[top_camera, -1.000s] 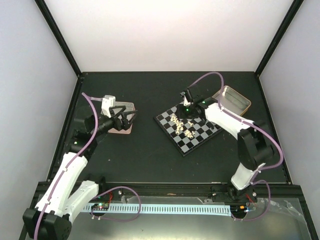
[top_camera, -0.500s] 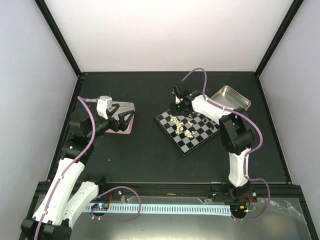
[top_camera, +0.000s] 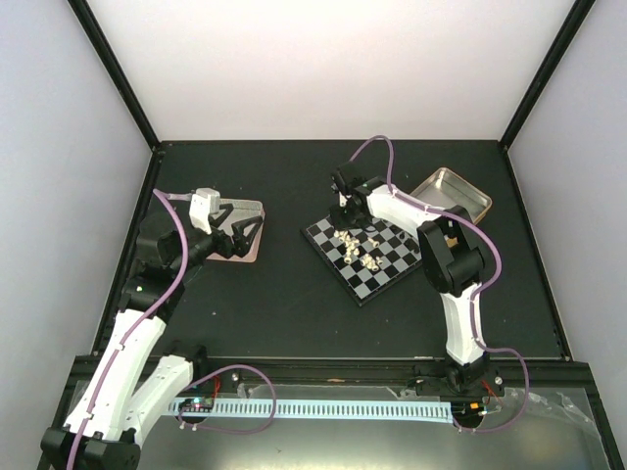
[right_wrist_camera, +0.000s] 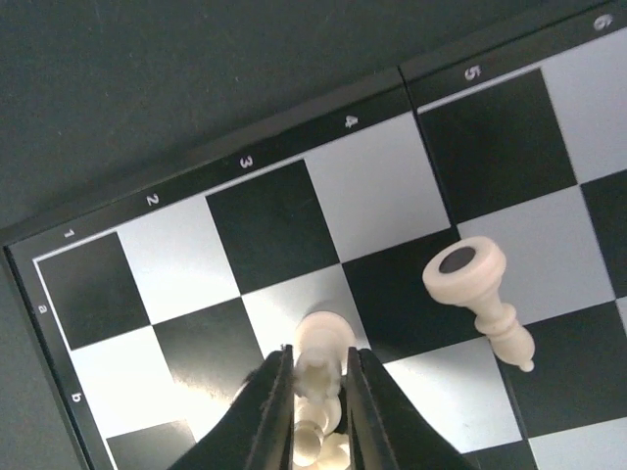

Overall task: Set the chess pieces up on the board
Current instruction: Pick up the chess piece from the chessboard, then place the chess piece on the chessboard.

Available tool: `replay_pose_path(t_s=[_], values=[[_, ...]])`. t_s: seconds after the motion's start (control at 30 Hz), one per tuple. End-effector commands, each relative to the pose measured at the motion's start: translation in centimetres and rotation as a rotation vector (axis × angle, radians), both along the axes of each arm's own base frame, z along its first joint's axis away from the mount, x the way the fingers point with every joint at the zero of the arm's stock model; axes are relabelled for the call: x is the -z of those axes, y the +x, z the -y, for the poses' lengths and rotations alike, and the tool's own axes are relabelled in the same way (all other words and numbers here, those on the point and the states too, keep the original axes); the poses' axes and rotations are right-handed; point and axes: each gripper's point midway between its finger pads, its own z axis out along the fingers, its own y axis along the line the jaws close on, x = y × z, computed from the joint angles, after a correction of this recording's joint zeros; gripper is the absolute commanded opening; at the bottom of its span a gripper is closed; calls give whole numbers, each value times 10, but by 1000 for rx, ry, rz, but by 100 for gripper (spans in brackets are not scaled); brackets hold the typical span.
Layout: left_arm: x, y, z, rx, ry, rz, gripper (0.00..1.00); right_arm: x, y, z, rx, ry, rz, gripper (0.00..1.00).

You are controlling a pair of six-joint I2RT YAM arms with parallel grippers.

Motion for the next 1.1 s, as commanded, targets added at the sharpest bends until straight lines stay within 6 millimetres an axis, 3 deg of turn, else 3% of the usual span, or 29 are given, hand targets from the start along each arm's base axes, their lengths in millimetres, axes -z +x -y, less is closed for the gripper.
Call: replay_pose_path(t_s=[0.0,0.2,0.43,0.7,1.07], values=[[-7,-1,-1,-7,17,26,99,-11,13,-2,4,-18,54,15],[-6,-1,-3,-17,23,25,99,-31,16,-11,-22,40,96,11],[-7,-1,-4,-27,26,29,99,-57,6,-38,-98,152,99,11],[-7,-1,-8,-46,31,34,99,-45,-7,-70,-220,130,75,11],[-6,-1,-9,-53,33,30,99,-21,-1,-74,-293,6,44,11]])
